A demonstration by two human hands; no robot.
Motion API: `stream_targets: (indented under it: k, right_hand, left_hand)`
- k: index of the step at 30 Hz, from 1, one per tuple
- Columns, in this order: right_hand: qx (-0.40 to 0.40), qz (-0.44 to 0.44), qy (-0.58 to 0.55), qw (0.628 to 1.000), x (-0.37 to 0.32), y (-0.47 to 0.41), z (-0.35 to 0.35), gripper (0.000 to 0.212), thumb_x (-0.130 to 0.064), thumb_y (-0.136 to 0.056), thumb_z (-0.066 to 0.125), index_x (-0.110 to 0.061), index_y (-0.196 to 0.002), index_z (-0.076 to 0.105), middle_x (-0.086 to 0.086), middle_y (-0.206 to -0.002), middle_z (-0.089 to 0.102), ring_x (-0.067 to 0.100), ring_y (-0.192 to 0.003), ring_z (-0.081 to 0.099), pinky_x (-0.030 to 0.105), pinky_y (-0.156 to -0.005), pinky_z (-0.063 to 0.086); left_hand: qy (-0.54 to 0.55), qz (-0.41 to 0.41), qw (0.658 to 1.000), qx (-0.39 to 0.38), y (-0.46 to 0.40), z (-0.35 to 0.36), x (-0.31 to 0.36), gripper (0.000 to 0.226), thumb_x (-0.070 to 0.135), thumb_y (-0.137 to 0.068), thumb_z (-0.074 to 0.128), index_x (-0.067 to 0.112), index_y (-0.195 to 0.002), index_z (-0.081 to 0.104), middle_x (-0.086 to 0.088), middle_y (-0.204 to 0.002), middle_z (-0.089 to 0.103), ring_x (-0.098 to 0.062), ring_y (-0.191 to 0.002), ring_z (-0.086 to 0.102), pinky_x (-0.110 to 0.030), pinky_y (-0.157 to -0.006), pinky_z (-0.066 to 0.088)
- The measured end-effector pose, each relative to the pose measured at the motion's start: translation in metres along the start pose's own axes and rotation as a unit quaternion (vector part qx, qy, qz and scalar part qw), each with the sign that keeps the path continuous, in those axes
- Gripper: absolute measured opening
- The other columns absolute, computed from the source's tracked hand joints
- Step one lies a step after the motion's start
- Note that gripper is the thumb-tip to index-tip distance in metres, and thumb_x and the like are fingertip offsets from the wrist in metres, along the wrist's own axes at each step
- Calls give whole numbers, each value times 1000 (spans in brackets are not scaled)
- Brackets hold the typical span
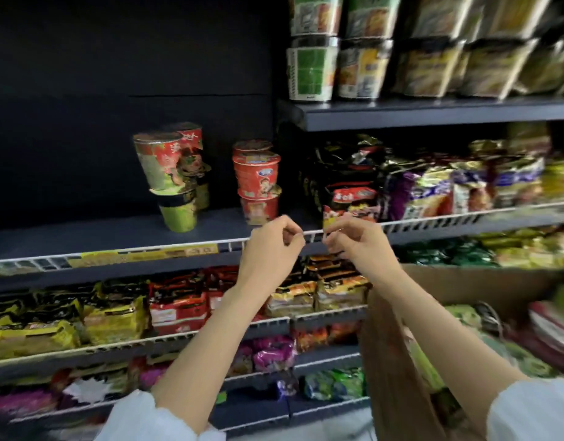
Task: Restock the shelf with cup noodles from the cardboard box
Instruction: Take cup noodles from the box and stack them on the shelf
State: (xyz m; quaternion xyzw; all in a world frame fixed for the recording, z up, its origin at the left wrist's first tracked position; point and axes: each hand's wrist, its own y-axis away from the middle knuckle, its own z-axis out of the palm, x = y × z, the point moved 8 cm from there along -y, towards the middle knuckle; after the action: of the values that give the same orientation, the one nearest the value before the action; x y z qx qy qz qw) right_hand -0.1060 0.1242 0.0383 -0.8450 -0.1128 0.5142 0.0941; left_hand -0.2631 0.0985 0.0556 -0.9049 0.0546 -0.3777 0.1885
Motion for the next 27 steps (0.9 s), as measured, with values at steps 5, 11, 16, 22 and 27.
stream_targets:
  k: [5, 11, 16, 22, 27]
  right_hand:
    - [73, 125, 58, 988, 79, 58, -95, 26, -6, -87, 55, -22, -69, 64, -8, -56, 63, 13, -53, 58, 32, -59, 53]
    - [67, 207, 130, 967, 158, 106, -194, 19, -13, -87, 56, -21, -71, 62, 2, -73, 67, 22, -68, 63, 36, -69, 52]
    - [13, 228, 201, 953, 218, 111, -256, 14, -13, -88, 55, -12, -96, 67, 4, -85, 65, 20, -80, 60, 26, -68, 44]
    - [-144, 218, 230, 938, 285, 98, -242, 53, -22, -86, 65, -9, -133, 42, 13, -122, 55, 28, -107, 55, 29, -72, 42]
    - [-257, 229, 211, 915, 315, 94, -210, 89, -26, -77, 76, -17, -147, 22, 16, -148, 30, 34, -134, 36, 40, -105, 38]
  left_hand:
    - [-6, 19, 993, -120, 41, 114, 76, 10, 28, -92, 55, 25, -97, 62, 7, -90, 67, -14, -80, 63, -34, -70, 55]
    - [-48, 39, 974, -219, 64, 228, 151, 15, 27, -91, 55, 20, -100, 65, 1, -97, 68, -19, -87, 62, -30, -70, 48]
    - [-96, 33, 958, -269, 58, 316, 187, 16, 29, -93, 53, 17, -98, 64, -2, -95, 67, -23, -88, 63, -32, -69, 50]
    - [-219, -55, 896, -382, 63, 390, 146, 39, 31, -88, 60, 8, -119, 55, -11, -119, 59, -29, -105, 58, -35, -77, 46]
    - [-267, -101, 851, -440, 75, 397, 112, 71, 37, -85, 63, 17, -146, 32, -8, -146, 37, -30, -130, 42, -38, -102, 41]
